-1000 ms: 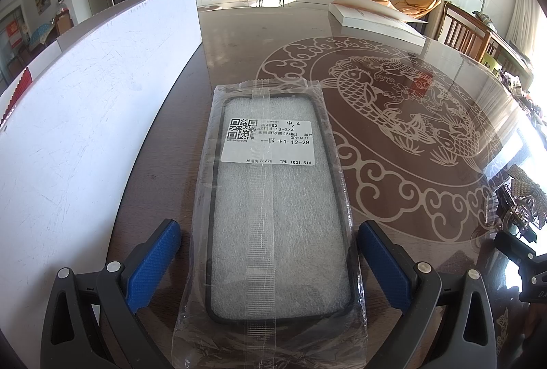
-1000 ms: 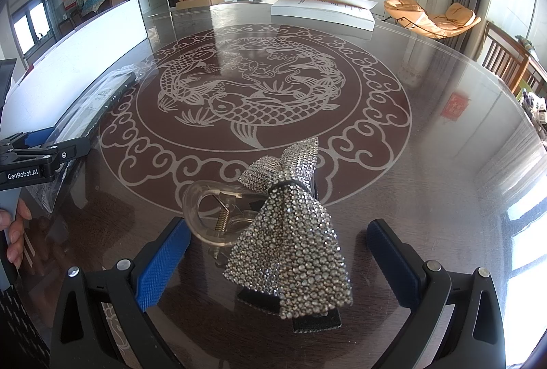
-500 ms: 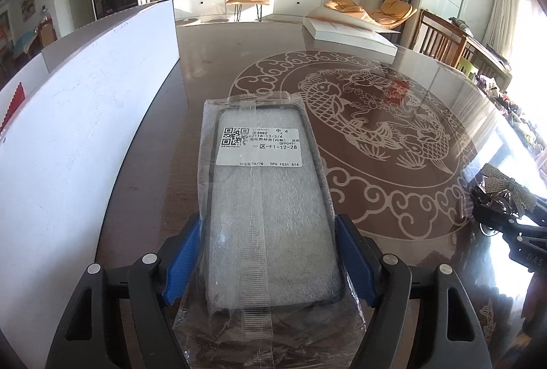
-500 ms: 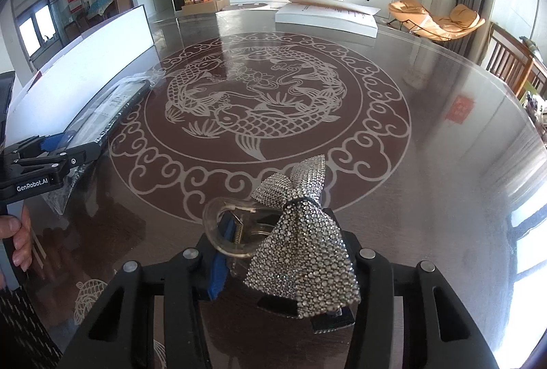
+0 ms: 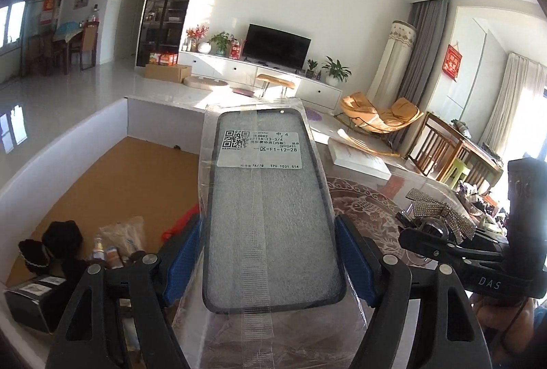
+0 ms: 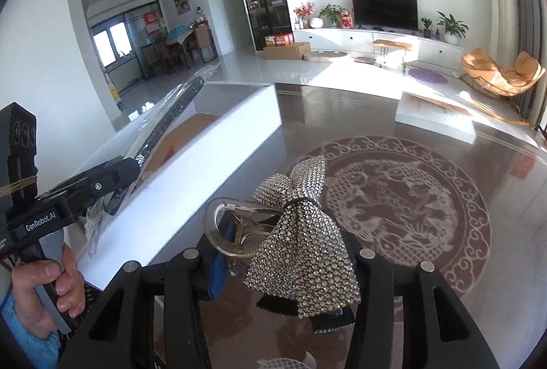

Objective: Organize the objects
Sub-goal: 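Carry the sleeve and bow clip into the white bin and open both grippers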

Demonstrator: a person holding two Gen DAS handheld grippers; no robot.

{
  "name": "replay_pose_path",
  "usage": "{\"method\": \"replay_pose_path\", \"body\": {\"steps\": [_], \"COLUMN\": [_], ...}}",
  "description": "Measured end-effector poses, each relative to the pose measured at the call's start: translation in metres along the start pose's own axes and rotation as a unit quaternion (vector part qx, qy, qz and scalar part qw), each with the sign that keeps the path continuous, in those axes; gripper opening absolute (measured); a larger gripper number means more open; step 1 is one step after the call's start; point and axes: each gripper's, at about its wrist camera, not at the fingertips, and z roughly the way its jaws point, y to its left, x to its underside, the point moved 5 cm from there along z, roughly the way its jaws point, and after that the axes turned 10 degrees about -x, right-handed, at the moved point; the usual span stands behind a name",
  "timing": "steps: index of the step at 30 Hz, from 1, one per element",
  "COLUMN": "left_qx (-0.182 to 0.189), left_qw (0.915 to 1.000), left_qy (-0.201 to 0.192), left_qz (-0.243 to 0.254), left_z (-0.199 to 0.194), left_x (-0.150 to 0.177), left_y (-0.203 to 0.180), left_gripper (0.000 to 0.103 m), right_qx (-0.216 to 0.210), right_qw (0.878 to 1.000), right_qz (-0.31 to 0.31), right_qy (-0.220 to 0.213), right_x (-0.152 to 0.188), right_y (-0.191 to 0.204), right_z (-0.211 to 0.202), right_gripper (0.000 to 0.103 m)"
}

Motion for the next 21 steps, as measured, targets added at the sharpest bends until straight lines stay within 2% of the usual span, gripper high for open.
{"method": "replay_pose_path", "body": {"steps": [2, 5, 8, 11, 13, 14, 16, 18, 21], "left_qx": [-0.051, -0.12, -0.17, -0.196, -0.205, -0.209, -0.213, -0.221, -0.227], "left_qw": [0.9985, 0.9904, 0.9783, 0.9689, 0.9659, 0.9646, 0.9649, 0.9657, 0.9681], "left_qy": [0.017, 0.065, 0.116, 0.15, 0.158, 0.16, 0.154, 0.136, 0.104], "left_qz": [-0.01, -0.022, -0.02, -0.01, 0.002, 0.006, 0.011, 0.014, -0.027], "left_z": [0.006, 0.022, 0.035, 0.043, 0.044, 0.043, 0.04, 0.033, 0.022], "left_x": [-0.007, -0.001, 0.018, 0.034, 0.041, 0.042, 0.04, 0.034, 0.025], "left_y": [0.045, 0.106, 0.148, 0.165, 0.167, 0.167, 0.163, 0.156, 0.154], "left_gripper": [0.075, 0.075, 0.075, 0.076, 0.079, 0.086, 0.092, 0.097, 0.099], "right_qx": [-0.051, -0.106, -0.131, -0.14, -0.137, -0.132, -0.129, -0.124, -0.104], "right_qw": [0.999, 0.994, 0.988, 0.982, 0.98, 0.981, 0.983, 0.985, 0.989], "right_qz": [-0.01, -0.017, -0.013, -0.007, -0.002, 0.0, 0.009, 0.011, 0.004], "right_qy": [0.003, 0.032, 0.079, 0.124, 0.141, 0.141, 0.131, 0.118, 0.108], "right_x": [-0.023, -0.041, -0.038, -0.023, -0.015, -0.013, -0.014, -0.017, -0.024], "right_y": [0.038, 0.087, 0.119, 0.137, 0.14, 0.139, 0.133, 0.126, 0.114], "right_z": [0.032, 0.088, 0.143, 0.184, 0.199, 0.2, 0.194, 0.182, 0.165], "right_gripper": [0.049, 0.049, 0.049, 0.053, 0.065, 0.071, 0.076, 0.087, 0.09]}}
